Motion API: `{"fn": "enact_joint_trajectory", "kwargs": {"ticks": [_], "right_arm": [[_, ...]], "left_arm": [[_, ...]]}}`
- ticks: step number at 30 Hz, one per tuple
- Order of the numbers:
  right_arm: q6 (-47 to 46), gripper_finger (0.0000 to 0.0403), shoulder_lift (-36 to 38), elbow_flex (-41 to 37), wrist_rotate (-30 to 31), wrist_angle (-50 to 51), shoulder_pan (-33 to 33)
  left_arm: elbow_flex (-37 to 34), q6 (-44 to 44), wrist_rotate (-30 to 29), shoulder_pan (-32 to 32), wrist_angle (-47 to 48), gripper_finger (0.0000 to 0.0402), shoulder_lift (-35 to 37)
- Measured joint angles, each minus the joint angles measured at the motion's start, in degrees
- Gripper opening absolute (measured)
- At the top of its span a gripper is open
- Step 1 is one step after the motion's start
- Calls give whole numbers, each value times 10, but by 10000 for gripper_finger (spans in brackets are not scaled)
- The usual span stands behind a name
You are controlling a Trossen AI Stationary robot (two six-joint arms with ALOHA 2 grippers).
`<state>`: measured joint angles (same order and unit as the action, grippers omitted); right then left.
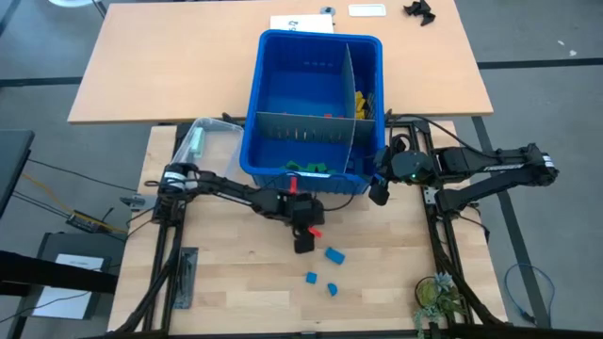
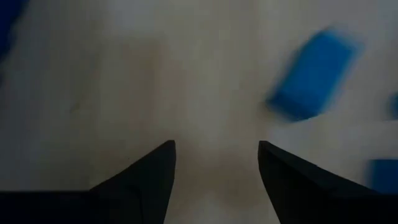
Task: Sort blocks
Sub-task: Put the blue block into the blue bin
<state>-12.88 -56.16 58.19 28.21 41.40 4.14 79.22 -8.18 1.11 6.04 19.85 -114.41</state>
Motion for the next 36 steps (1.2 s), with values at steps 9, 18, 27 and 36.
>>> {"fn": "enact_joint_trajectory", "kwargs": {"ticks": [9, 18, 27, 36], "right_arm": [[3, 260, 0, 0, 0, -1, 0], [-6, 258, 0, -1, 1, -4, -2], [-25, 254, -2, -34, 1, -8, -2], [-14, 252, -11, -36, 2, -22, 0]], "left_arm": [[12, 154, 35, 38, -96, 236, -7], [11, 215, 72, 30, -168, 232, -43], [12, 232, 145, 15, -237, 229, -84], [12, 200, 191, 3, -252, 229, -106]]}}
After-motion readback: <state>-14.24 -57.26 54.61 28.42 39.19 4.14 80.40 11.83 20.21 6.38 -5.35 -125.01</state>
